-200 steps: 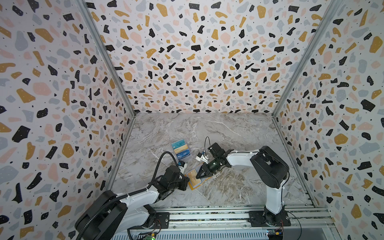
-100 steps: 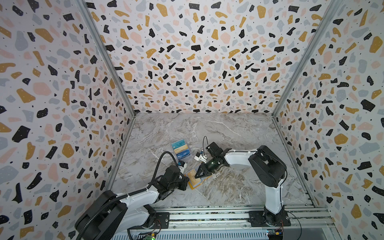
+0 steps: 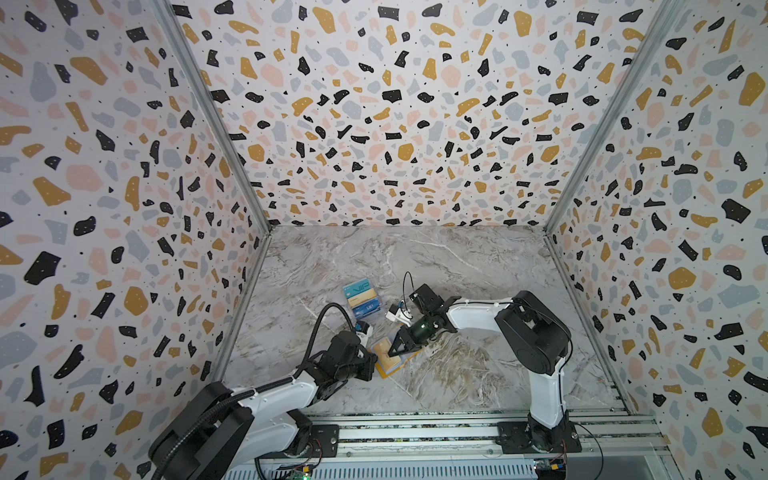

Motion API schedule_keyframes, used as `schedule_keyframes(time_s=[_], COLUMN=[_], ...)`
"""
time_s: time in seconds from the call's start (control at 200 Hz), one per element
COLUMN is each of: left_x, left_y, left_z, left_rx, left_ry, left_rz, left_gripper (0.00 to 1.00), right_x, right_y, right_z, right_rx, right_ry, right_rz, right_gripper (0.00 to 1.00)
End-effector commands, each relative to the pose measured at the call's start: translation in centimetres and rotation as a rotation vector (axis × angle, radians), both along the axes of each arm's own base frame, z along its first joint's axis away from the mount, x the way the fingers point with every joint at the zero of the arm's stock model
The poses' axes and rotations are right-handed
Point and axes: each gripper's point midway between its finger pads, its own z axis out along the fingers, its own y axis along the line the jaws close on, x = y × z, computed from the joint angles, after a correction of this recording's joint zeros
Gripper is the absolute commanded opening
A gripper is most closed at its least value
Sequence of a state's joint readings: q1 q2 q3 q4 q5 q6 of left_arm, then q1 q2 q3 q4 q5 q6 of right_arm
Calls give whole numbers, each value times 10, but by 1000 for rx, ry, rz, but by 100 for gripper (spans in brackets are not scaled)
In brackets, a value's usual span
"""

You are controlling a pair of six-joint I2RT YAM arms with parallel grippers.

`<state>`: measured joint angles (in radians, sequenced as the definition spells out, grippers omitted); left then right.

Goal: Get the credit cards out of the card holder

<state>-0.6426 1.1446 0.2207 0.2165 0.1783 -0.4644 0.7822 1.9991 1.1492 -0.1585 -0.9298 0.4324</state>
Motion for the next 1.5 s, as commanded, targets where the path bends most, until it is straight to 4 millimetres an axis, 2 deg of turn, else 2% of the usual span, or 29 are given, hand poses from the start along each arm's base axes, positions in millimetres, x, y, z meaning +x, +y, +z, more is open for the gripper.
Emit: schedule_keyframes(time_s=[0.0,0.23,0.471,0.821,1.492], left_x=[-11,-11,-10,-9,-10], left_y=[6,7,8,10,9], left_z=[-14,-15,-17,-17,-20], left_rx=[34,40,50,58,69], left_ry=[53,57,61,60,74], left_rz=[-5,-3,4,14,7], left_gripper=[0,0,0,0,0], right_x=[-17,-19,-19,-7,7], right_y=[17,19,17,4,-14], right_z=[2,-1,-1,20,40], right_rx=[66,80,89,175,248], right_ry=[1,11,1,-41,-50], right_rz=[73,73,79,51,-9], right_gripper=[24,27,22,20,17])
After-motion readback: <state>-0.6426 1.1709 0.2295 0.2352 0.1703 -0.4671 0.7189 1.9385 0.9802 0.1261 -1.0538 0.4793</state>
